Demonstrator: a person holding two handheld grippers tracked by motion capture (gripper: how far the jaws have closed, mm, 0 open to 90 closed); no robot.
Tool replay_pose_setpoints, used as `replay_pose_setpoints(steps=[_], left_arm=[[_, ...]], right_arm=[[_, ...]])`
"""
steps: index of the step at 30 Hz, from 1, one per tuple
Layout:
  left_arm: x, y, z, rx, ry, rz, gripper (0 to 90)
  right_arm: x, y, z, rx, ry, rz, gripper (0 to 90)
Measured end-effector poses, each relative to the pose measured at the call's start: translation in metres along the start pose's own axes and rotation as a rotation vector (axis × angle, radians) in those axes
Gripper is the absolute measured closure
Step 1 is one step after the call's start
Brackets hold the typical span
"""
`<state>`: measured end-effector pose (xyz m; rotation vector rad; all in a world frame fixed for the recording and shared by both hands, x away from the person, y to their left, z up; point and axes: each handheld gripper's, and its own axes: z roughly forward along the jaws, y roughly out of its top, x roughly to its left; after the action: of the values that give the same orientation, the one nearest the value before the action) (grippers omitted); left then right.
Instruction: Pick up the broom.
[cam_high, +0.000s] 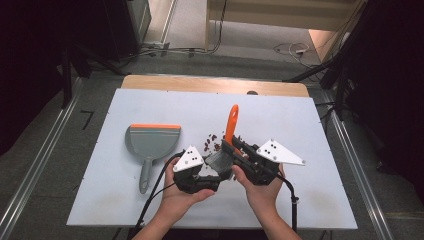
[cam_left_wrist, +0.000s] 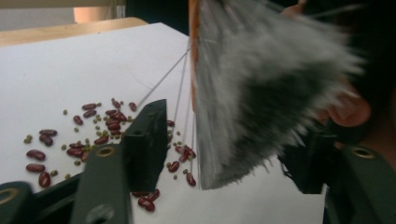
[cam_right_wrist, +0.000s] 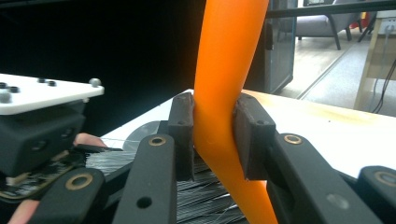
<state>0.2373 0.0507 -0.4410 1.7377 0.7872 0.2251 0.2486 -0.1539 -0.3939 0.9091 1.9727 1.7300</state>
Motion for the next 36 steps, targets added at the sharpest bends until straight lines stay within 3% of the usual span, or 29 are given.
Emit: replay_pose_setpoints(steps=[1,7,13,15,17,19,20,23,26,28,30,31,32,36], left_arm=[[0.002,-0.001,0.001,0.017,0.021,-0.007,52.6],[0.002,-0.002,-0.001,0.024,-0.002,-0.005,77.4],[0.003,-0.001,-0.003,0.038,0.021,0.011,84.8],[0.006,0.0,-0.005,0.04,0.019,0.01,85.4],[0.009,0.002,-0.008,0.047,0.012,0.013,85.6],[0.013,0.003,-0.011,0.044,0.004,0.017,85.8],[0.015,0.003,-0.014,0.043,-0.001,0.018,85.8],[0.022,0.004,-0.021,0.036,-0.018,0.021,85.8],[0.028,0.007,-0.028,0.03,-0.075,0.039,85.8],[0.029,0.008,-0.03,0.028,-0.104,0.049,85.8],[0.03,0.008,-0.032,0.03,-0.119,0.058,85.8],[0.032,0.009,-0.035,0.03,-0.163,0.071,85.8],[0.032,0.009,-0.035,0.03,-0.163,0.071,85.8],[0.034,0.009,-0.038,0.039,-0.23,0.099,85.7]], right_arm=[[0.002,0.0,0.0,0.0,0.006,-0.002,69.0],[0.006,0.0,0.0,0.001,0.004,0.007,69.0],[0.004,0.001,0.002,0.015,0.026,0.005,68.5],[0.0,0.004,0.003,0.032,0.069,0.021,67.4],[-0.007,0.01,0.002,0.031,0.139,0.039,60.2],[-0.012,0.015,0.0,0.036,0.183,0.024,57.0],[-0.012,0.015,0.0,0.036,0.183,0.024,57.0],[-0.024,0.023,-0.005,0.041,0.253,-0.027,55.0],[-0.034,0.025,-0.006,0.064,0.281,-0.037,55.2],[-0.041,0.024,-0.004,0.09,0.334,-0.027,55.3],[-0.047,0.02,-0.001,0.061,0.386,-0.07,56.3],[-0.049,0.019,0.0,0.091,0.409,-0.07,56.8],[-0.05,0.018,0.0,0.129,0.436,-0.063,56.7],[-0.052,0.014,0.005,0.18,0.507,-0.037,53.3]])
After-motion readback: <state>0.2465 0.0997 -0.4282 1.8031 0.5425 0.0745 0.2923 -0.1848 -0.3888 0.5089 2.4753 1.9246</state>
